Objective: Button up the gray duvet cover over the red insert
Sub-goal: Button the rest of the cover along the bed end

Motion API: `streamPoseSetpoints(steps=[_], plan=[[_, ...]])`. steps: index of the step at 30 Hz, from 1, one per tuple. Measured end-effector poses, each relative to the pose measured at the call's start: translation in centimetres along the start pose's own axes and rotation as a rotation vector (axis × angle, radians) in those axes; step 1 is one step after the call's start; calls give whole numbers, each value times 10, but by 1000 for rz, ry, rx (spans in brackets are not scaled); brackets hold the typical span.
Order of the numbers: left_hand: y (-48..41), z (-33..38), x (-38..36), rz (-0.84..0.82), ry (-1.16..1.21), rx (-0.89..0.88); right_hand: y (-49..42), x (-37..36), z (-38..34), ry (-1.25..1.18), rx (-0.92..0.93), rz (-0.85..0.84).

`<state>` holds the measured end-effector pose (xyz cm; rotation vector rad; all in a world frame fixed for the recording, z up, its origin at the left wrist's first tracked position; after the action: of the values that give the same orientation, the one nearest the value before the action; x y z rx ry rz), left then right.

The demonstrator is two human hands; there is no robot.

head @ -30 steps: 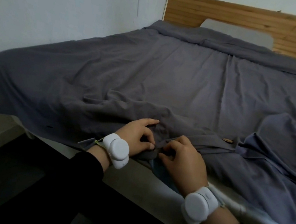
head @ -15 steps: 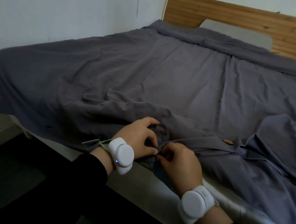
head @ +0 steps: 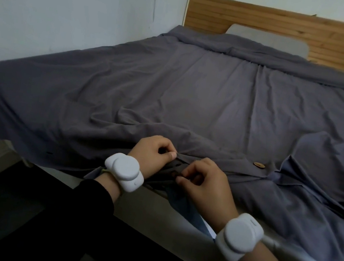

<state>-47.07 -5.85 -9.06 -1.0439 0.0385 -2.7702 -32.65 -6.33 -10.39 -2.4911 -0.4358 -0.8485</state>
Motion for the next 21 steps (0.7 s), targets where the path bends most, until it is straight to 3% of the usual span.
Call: streamPoseSetpoints(steps=[2, 7, 11, 17, 21], plan=[[1, -1, 3, 24, 47, 34, 3, 2, -8, 30, 48, -7], [6, 15, 27, 269, 17, -97, 11, 8, -34, 198, 240, -24], [-1, -5, 6, 78, 128, 103, 12, 8, -47, 161, 320, -37], [-5, -21, -12, -48, 164, 211, 4, -6, 7, -176, -171, -41], [-5, -22, -12, -43, 212, 190, 4, -6, 19, -323, -297, 25]])
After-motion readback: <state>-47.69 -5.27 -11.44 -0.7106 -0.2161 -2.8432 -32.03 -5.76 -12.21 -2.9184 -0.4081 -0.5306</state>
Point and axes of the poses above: each hand's wrist, its own y-axis away from the middle knuckle, its own x-axis out of the back of the hand, z = x × y, the point moved 9 cm from there along -y, towards the middle knuckle, and after that the axes turned 7 degrees about x, right-handed, at the moved point
